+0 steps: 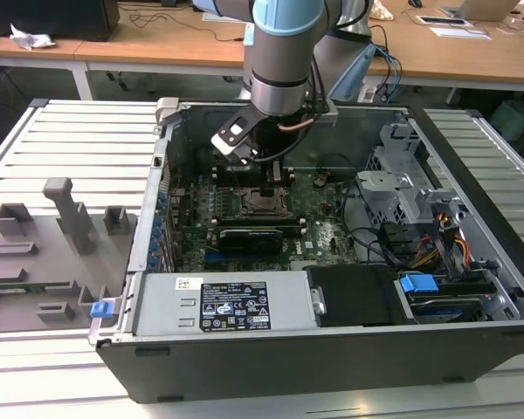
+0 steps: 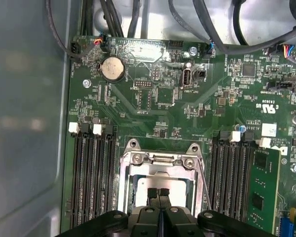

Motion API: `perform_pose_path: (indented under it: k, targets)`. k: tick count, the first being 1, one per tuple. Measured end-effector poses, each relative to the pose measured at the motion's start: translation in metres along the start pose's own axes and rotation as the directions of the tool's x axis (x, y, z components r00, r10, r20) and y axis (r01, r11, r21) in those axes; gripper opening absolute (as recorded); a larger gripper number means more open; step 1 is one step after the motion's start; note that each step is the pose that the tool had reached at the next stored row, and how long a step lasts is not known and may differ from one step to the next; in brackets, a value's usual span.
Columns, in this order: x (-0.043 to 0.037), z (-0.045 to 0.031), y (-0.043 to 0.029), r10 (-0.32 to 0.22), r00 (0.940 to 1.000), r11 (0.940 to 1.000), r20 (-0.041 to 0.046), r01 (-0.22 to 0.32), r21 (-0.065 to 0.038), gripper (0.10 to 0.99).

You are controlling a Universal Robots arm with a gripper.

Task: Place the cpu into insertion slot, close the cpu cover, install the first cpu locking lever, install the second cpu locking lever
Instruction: 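Install the first cpu locking lever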

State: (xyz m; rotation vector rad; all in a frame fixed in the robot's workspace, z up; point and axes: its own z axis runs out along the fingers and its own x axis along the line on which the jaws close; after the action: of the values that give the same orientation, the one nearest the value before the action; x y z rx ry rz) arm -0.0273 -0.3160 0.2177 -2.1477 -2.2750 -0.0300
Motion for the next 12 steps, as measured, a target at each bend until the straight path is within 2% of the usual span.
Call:
perform_pose_path:
  k: [4, 12]
  targets:
    - [0.0001, -0.0034, 0.0001, 0.0, 1.0, 1.0, 0.0, 0.0, 0.0, 0.106]
    - [0.0007, -0.0328, 0.0002, 0.0, 1.0, 1.0, 0.0001, 0.0, 0.0, 0.106]
